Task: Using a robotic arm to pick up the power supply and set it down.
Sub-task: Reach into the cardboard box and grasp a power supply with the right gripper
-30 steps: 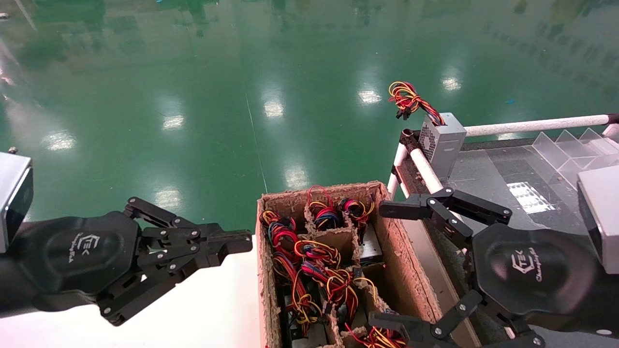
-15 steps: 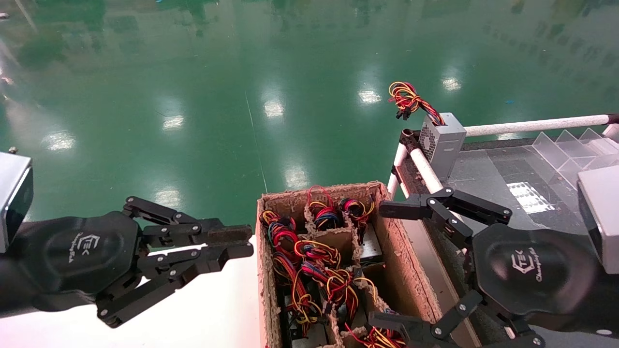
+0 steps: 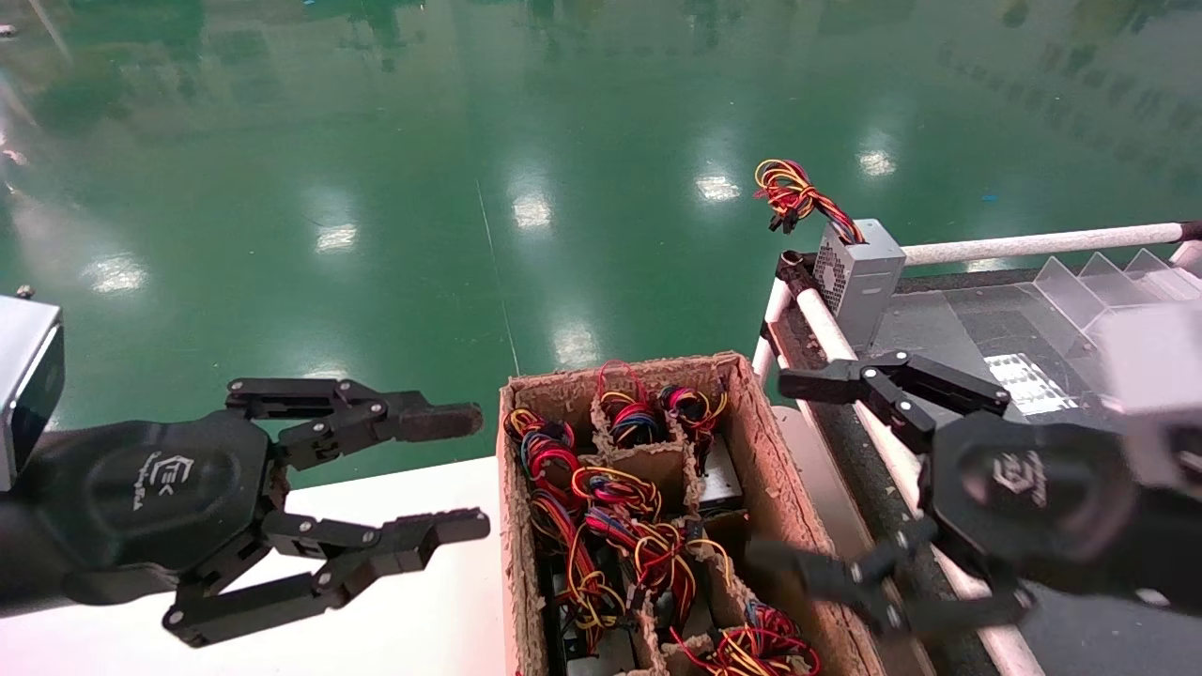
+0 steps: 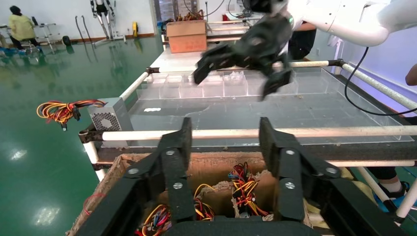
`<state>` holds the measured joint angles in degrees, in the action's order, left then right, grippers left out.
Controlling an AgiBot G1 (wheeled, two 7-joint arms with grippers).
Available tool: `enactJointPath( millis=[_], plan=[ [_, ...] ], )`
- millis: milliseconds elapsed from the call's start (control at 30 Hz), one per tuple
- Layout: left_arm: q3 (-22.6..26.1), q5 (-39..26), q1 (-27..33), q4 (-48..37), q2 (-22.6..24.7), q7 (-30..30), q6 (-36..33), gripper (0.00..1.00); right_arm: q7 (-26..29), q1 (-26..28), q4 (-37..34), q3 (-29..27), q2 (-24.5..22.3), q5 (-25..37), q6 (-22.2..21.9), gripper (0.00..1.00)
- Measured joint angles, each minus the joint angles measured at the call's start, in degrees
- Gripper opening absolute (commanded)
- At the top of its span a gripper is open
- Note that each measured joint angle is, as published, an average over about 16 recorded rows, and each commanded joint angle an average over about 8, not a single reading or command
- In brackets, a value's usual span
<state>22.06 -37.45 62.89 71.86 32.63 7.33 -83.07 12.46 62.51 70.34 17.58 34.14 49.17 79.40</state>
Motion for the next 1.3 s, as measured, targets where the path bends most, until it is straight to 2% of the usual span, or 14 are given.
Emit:
enactJointPath(
  millis=[167,367,400,633,667,933,1300],
  plan=[
    [0.00,0.00,0.00,0.00,0.00,0.00,0.00,1.00,1.84,2.74,-3.55,2.60,1.71,6.60,-3.86,1.00],
    [0.00,0.00,0.00,0.00,0.00,0.00,0.00,1.00,2.33,7.61,-10.48,6.38,6.43,14.34,-7.08,1.00],
    [0.00,0.00,0.00,0.00,0.00,0.00,0.00,1.00,2.03,8.46,-11.81,6.96,7.42,15.42,-7.42,0.93],
    [0.00,0.00,0.00,0.00,0.00,0.00,0.00,1.00,-2.19,13.50,-21.07,9.99,14.22,20.84,-8.84,0.06],
    [0.00,0.00,0.00,0.00,0.00,0.00,0.00,1.00,-3.00,14.07,-22.30,10.28,15.10,21.35,-8.96,0.01],
    [0.01,0.00,0.00,0.00,0.00,0.00,0.00,1.00,-9.68,17.15,-30.41,11.71,20.35,23.92,-9.69,0.00],
    [0.01,0.01,0.00,0.00,0.00,0.00,0.00,1.00,-17.00,18.06,-37.04,11.89,23.85,24.35,-10.10,0.00]
  ],
)
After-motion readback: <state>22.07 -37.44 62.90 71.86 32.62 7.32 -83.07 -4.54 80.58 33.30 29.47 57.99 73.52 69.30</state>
